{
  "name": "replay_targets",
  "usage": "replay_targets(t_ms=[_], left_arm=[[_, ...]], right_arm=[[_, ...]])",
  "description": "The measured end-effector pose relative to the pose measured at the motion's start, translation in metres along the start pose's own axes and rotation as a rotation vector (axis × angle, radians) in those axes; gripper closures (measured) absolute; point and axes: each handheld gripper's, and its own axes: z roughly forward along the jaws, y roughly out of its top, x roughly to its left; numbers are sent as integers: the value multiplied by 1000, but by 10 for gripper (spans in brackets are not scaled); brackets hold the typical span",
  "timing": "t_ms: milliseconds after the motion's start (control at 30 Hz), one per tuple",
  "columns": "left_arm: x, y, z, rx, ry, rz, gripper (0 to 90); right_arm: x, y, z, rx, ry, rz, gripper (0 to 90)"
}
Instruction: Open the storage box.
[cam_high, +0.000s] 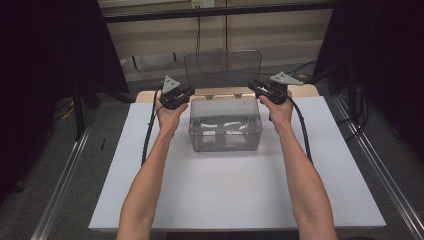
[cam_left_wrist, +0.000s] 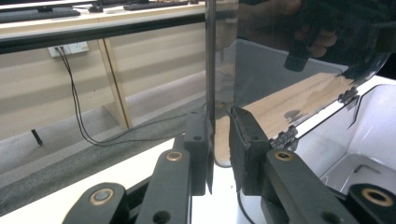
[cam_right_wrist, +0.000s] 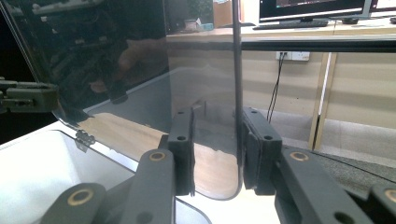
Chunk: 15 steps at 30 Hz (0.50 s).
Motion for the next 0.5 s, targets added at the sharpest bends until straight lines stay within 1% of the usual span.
replay_targets(t_ms=[33, 67, 100, 133, 200, 233, 267, 367, 400, 467, 500], left_arm=[[0, -1, 1, 2, -1, -1, 780], [1, -2, 2, 11, -2, 3, 783], [1, -2, 2, 11, -2, 3, 783], [1, -3, 3, 10, 3, -8, 785], [1, -5, 4, 13, 3, -6, 786], [1, -5, 5, 13, 6, -13, 786], [2, -5, 5, 12, 3, -6, 786], [3, -5, 5, 17, 4, -8, 788], [4, -5, 5, 13, 2, -16, 787], [5, -5, 5, 21, 6, -12, 788], [5, -5, 5, 19, 8, -23, 788]], right_arm=[[0, 0, 0, 0, 0, 0, 678], [-1, 0, 1, -1, 0, 11, 683], [-1, -1, 1, 0, 1, 13, 686], [-1, -1, 1, 0, 1, 17, 687], [-2, -3, 2, 0, -1, 25, 688], [-2, -3, 2, 6, -3, 22, 688], [-2, -4, 2, 10, -4, 24, 688], [-3, -5, 3, 9, -2, 34, 686], [-4, -6, 3, 14, -4, 34, 686], [-5, -8, 4, 18, -7, 51, 686], [-6, -9, 4, 20, -8, 54, 686]])
